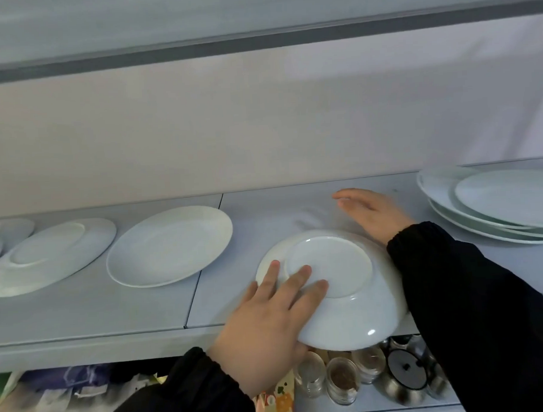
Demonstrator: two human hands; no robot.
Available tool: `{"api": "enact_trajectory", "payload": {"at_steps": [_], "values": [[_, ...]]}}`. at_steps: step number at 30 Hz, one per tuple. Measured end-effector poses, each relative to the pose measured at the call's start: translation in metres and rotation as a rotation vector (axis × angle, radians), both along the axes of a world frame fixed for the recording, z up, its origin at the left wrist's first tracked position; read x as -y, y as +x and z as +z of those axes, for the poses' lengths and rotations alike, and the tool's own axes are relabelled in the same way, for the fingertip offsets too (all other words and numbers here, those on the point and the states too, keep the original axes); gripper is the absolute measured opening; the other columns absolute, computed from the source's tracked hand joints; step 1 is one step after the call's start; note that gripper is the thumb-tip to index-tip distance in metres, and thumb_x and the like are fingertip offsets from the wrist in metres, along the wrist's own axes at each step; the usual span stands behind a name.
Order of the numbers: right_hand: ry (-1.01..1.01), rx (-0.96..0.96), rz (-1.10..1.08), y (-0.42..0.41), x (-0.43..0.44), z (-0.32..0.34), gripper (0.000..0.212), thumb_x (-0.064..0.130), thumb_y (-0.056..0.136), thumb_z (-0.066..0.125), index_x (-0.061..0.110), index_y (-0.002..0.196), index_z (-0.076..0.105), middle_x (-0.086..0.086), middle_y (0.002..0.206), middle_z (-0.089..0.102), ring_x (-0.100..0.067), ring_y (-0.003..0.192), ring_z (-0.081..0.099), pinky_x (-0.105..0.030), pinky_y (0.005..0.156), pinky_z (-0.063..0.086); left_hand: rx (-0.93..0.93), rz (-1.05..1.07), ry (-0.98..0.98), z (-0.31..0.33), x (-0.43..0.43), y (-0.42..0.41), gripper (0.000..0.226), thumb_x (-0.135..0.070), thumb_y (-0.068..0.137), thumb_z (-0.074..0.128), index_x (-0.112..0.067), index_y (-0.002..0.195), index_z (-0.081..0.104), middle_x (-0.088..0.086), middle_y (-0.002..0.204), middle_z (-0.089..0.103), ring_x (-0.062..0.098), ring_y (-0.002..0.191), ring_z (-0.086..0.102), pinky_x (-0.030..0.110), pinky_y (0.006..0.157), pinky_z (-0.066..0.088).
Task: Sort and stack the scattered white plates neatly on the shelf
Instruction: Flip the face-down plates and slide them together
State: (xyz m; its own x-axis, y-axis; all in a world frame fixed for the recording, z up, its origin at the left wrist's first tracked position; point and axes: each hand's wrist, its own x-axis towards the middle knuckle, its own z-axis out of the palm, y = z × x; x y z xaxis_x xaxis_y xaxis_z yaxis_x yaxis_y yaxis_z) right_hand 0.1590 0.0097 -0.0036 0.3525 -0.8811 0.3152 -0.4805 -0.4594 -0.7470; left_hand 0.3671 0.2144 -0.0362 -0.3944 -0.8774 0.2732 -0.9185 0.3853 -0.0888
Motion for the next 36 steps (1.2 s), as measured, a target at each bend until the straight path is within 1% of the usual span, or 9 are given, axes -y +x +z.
{"api": "enact_trajectory", "payload": {"at_steps": [6, 10, 14, 19, 24, 27, 31, 33, 36], "values": [[0.014, 0.308, -0.135, -0.004, -0.005, 0.009, 0.033, 0.056, 0.091, 0.045, 0.041, 0.113, 0.066, 0.029, 0.114, 0.060, -0.004, 0.115, 0.055, -0.021, 0.096, 0.038, -0.044, -0.010, 0.032, 0.024, 0.001, 0.025, 0.073, -0.030, 0.080, 0.038, -0.029, 0.150, 0.019, 0.000, 0.155, 0.035, 0.032, 0.133, 0.044, 0.044, 0.101, 0.047], [-0.031, 0.605, -0.283, -0.004, -0.007, 0.016, 0.038, 0.058, 0.088, 0.040, 0.046, 0.112, 0.066, 0.020, 0.124, 0.061, -0.002, 0.122, 0.052, -0.040, 0.110, 0.038, -0.666, 0.202, -0.106, 0.071, 0.022, 0.030, 0.029, -0.025, 0.097, 0.039, -0.026, 0.125, 0.048, 0.001, 0.099, 0.067, 0.025, 0.085, 0.065, 0.038, 0.070, 0.052], [-0.074, 0.567, -0.294, -0.004, -0.013, 0.014, 0.045, 0.063, 0.091, 0.032, 0.048, 0.126, 0.056, 0.018, 0.135, 0.053, -0.004, 0.127, 0.048, -0.039, 0.112, 0.035, -1.466, 0.301, 0.241, 0.089, 0.055, 0.020, 0.027, -0.014, 0.094, 0.042, -0.028, 0.110, 0.058, 0.002, 0.104, 0.069, 0.024, 0.082, 0.070, 0.048, 0.061, 0.059], [-0.126, 0.465, -0.223, -0.004, -0.009, 0.011, 0.039, 0.057, 0.098, 0.033, 0.045, 0.130, 0.053, 0.018, 0.143, 0.047, 0.002, 0.131, 0.041, -0.022, 0.109, 0.028, -1.702, 0.420, 0.335, 0.061, 0.092, 0.021, 0.034, 0.000, 0.091, 0.044, -0.022, 0.112, 0.059, 0.008, 0.103, 0.069, 0.031, 0.083, 0.071, 0.047, 0.058, 0.058], [-0.144, 0.392, -0.175, -0.004, -0.003, 0.008, 0.050, 0.063, 0.092, 0.033, 0.041, 0.133, 0.053, 0.018, 0.147, 0.042, 0.009, 0.130, 0.036, -0.008, 0.099, 0.023, -1.442, 0.553, 0.212, 0.039, 0.115, 0.037, 0.039, -0.001, 0.083, 0.052, -0.007, 0.122, 0.051, 0.009, 0.113, 0.063, 0.022, 0.072, 0.070, 0.031, 0.058, 0.057], [-0.134, 0.371, -0.154, -0.004, -0.003, 0.007, 0.050, 0.065, 0.092, 0.032, 0.043, 0.132, 0.052, 0.020, 0.148, 0.041, 0.013, 0.129, 0.035, -0.011, 0.102, 0.023, -1.001, 0.566, 0.101, 0.038, 0.114, 0.039, 0.063, 0.003, 0.086, 0.047, -0.016, 0.144, 0.033, 0.000, 0.143, 0.039, 0.017, 0.122, 0.050, 0.019, 0.091, 0.042], [-0.139, 0.355, -0.133, -0.001, -0.003, 0.006, 0.053, 0.066, 0.090, 0.032, 0.042, 0.132, 0.053, 0.018, 0.149, 0.041, 0.009, 0.133, 0.034, -0.016, 0.106, 0.024, -0.474, 0.368, 0.014, 0.029, 0.110, 0.032, 0.056, -0.036, 0.096, 0.042, -0.021, 0.149, 0.031, -0.003, 0.160, 0.018, 0.022, 0.149, 0.006, 0.042, 0.120, 0.009], [-0.136, 0.351, -0.128, 0.000, -0.004, 0.006, 0.055, 0.066, 0.089, 0.032, 0.041, 0.132, 0.054, 0.018, 0.148, 0.041, 0.010, 0.132, 0.034, -0.011, 0.102, 0.023, -0.276, 0.255, 0.154, 0.028, 0.107, 0.026, 0.066, -0.063, 0.090, 0.026, -0.032, 0.147, 0.033, -0.013, 0.158, 0.023, 0.014, 0.148, 0.004, 0.046, 0.119, 0.000], [-0.138, 0.341, -0.128, 0.001, -0.005, 0.007, 0.055, 0.066, 0.088, 0.033, 0.040, 0.131, 0.055, 0.017, 0.148, 0.042, 0.016, 0.128, 0.035, -0.006, 0.099, 0.023, -0.086, 0.180, 0.275, 0.025, 0.103, 0.020, 0.067, -0.071, 0.089, 0.027, -0.040, 0.149, 0.027, -0.017, 0.158, 0.023, 0.009, 0.147, 0.012, 0.046, 0.119, 0.006]]}}
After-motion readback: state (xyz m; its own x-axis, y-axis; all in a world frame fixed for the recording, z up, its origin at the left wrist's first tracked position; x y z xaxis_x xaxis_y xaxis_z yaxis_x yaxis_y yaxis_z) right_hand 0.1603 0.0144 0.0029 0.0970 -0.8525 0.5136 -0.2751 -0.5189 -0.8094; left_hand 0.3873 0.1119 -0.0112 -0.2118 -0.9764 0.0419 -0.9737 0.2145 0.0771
